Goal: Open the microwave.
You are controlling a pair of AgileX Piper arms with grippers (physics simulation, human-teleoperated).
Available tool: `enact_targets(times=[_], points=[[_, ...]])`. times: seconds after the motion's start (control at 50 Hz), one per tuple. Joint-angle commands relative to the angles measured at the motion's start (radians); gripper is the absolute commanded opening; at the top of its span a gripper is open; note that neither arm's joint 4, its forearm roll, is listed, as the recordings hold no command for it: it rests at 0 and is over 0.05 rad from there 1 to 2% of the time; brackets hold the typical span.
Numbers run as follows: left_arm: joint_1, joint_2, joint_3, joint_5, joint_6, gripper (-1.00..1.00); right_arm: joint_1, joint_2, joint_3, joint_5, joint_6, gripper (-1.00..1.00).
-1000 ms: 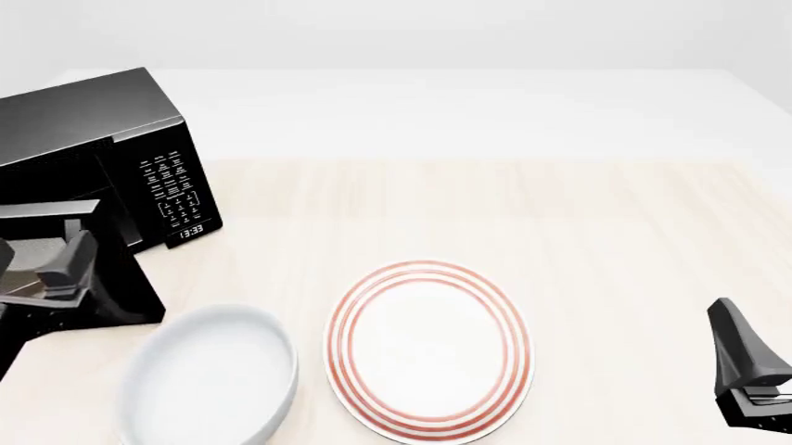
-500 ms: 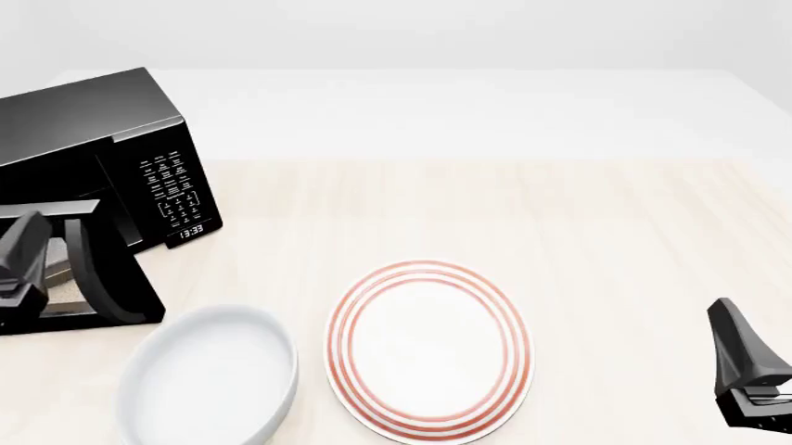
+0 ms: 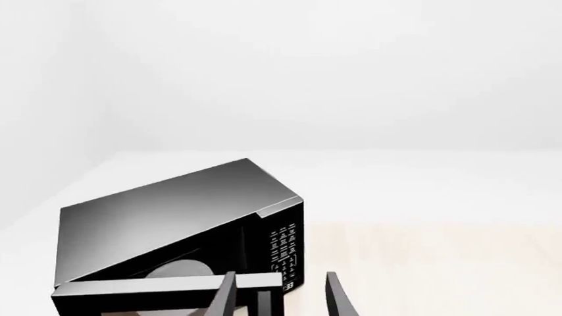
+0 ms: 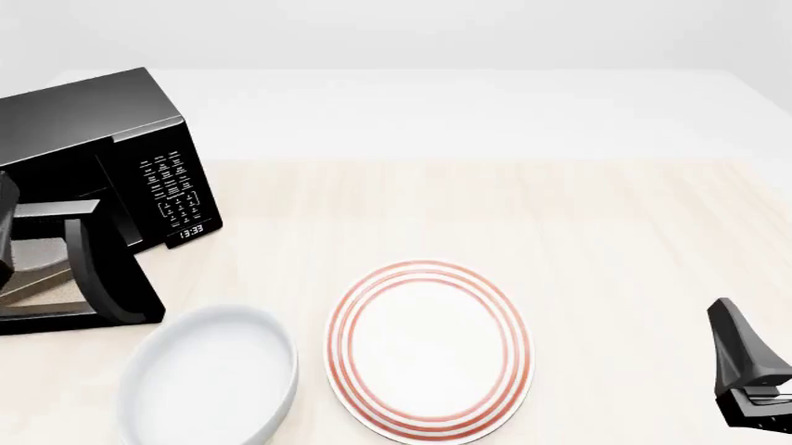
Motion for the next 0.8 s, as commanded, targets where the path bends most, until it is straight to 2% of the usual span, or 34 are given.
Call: enact_targets(times=[0.02, 0.12, 0.26, 0.34, 0.48, 0.8], points=[[-0.007, 0.078, -0.070, -0.003, 0.036, 1.00, 0.000, 0.000, 0.000, 0.000, 0.000, 1.00], [-0.005, 0.144, -0.113, -0.017, 0.052, 1.00, 0.000, 0.000, 0.000, 0.000, 0.000, 1.00], [-0.004, 0.169, -0.171, 0.022, 0.068, 1.00, 0.000, 0.000, 0.000, 0.000, 0.000, 1.00], [-0.032, 0.213, -0.194, 0.032, 0.075, 1.00, 0.000, 0.000, 0.000, 0.000, 0.000, 1.00], [-0.040, 0.266, -0.278, 0.092, 0.084, 1.00, 0.000, 0.000, 0.000, 0.000, 0.000, 1.00], [-0.050, 0.350, -0.389, 0.206, 0.149, 1.00, 0.000, 0.000, 0.000, 0.000, 0.000, 1.00]])
